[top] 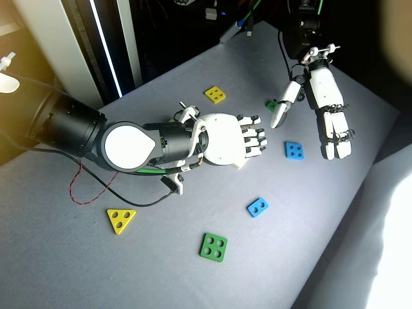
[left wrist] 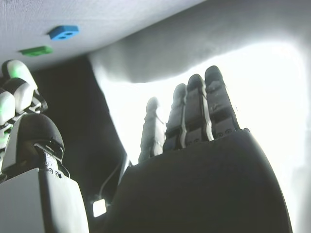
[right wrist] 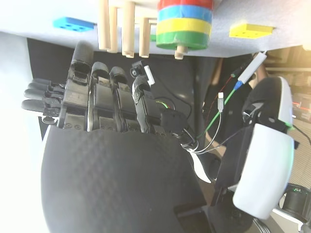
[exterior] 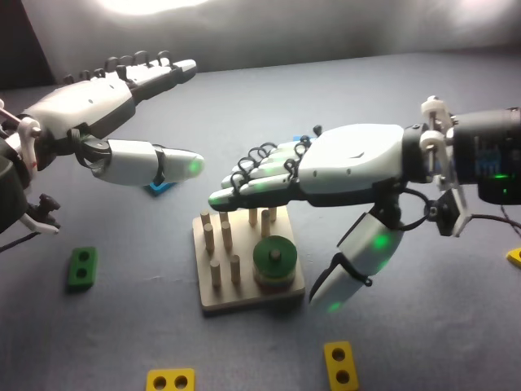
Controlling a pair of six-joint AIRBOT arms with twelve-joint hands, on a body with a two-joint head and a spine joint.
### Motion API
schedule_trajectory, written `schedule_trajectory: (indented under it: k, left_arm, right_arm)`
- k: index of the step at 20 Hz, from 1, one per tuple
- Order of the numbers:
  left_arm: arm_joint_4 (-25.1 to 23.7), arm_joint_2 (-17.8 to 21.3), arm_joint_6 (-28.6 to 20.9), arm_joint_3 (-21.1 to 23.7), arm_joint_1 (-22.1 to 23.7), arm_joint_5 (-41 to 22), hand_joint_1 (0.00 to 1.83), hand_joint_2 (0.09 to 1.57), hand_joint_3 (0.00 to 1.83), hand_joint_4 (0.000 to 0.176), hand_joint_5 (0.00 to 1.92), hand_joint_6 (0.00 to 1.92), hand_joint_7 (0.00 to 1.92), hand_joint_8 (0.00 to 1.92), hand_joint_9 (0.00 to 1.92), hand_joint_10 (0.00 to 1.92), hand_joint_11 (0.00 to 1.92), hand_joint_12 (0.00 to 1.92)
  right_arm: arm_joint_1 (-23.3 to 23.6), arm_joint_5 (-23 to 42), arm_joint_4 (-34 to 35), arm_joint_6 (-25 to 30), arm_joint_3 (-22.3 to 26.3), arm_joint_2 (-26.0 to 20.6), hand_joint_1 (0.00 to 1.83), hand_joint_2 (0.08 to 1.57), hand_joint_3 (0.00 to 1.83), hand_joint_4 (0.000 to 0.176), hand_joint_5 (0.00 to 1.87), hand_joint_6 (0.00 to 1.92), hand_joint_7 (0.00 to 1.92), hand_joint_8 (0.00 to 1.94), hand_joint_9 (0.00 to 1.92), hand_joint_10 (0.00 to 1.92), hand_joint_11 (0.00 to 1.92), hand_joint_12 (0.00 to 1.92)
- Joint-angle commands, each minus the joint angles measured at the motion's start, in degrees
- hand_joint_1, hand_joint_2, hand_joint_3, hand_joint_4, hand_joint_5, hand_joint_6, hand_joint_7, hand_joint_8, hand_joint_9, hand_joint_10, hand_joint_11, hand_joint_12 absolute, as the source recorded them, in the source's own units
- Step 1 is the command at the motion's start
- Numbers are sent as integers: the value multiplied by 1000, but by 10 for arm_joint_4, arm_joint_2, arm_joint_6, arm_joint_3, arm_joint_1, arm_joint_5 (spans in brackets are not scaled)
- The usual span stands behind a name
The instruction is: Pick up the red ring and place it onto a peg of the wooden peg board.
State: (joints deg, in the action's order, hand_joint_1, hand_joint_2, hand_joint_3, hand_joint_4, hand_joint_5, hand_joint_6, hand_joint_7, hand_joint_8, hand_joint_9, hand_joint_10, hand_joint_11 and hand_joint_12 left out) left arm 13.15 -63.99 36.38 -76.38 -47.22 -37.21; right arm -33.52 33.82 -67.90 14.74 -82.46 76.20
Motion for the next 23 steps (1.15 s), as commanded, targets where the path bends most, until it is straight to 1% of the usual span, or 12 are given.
schedule_trajectory:
  k: [1,4,10,12,14,15,17,19,20,21,22,23]
  left_arm:
    - [4,5,-1,2,3,-73,479,1019,1,154,51,2,0,0,0,0,0,0]
    - [6,14,-1,10,0,-87,490,1013,0,169,59,4,0,0,0,0,0,0]
    - [6,34,-1,36,-6,-127,504,1012,0,152,65,5,0,0,0,0,0,0]
    - [5,49,-1,54,-11,-155,511,1000,0,173,73,6,0,0,0,0,0,0]
    - [4,66,-2,73,-17,-189,519,990,0,176,75,5,0,0,0,0,0,0]
    - [4,78,-3,87,-22,-213,535,993,0,152,95,11,0,0,0,0,0,0]
    - [2,97,-9,108,-32,-255,588,996,0,119,107,12,0,0,0,0,0,0]
    - [4,119,-13,131,-46,-301,631,996,0,172,91,3,0,0,0,0,0,0]
    - [6,128,-13,140,-53,-322,625,1021,9,175,72,0,0,0,0,0,0,0]
    - [10,137,-13,149,-60,-343,646,1039,15,176,56,0,0,0,0,0,0,0]
    - [12,145,-13,158,-67,-360,692,1058,18,145,52,0,0,0,0,0,0,0]
    - [14,154,-13,166,-74,-379,718,1075,21,141,55,2,9,3,0,0,0,0]
  right_arm:
    - [1,34,38,4,1,-4,629,817,8,142,0,0,0,0,0,0,0,77]
    - [-11,34,79,-12,3,-22,488,849,19,135,0,0,0,0,0,0,32,16]
    - [-43,57,267,-142,40,-89,539,845,11,161,0,0,0,0,0,0,1,2]
    - [-57,88,356,-195,58,-116,564,854,13,122,0,0,0,0,0,0,0,0]
    - [-71,127,431,-245,77,-143,544,826,0,120,0,0,0,0,0,0,0,0]
    - [-79,153,473,-271,88,-159,505,869,19,89,0,0,0,0,0,0,0,0]
    - [-90,192,520,-298,103,-181,402,896,30,105,0,0,0,0,0,0,0,0]
    - [-100,236,565,-327,119,-201,406,878,20,86,0,0,2,1,0,0,15,7]
    - [-105,255,582,-336,125,-209,415,879,19,98,0,0,11,4,0,0,36,18]
    - [-109,277,599,-343,130,-217,403,886,23,74,0,0,34,12,13,5,73,39]
    - [-113,296,613,-350,135,-224,495,921,38,94,0,0,18,4,2,0,14,7]
    - [-115,314,626,-361,143,-234,422,976,62,79,0,0,36,10,0,0,11,5]
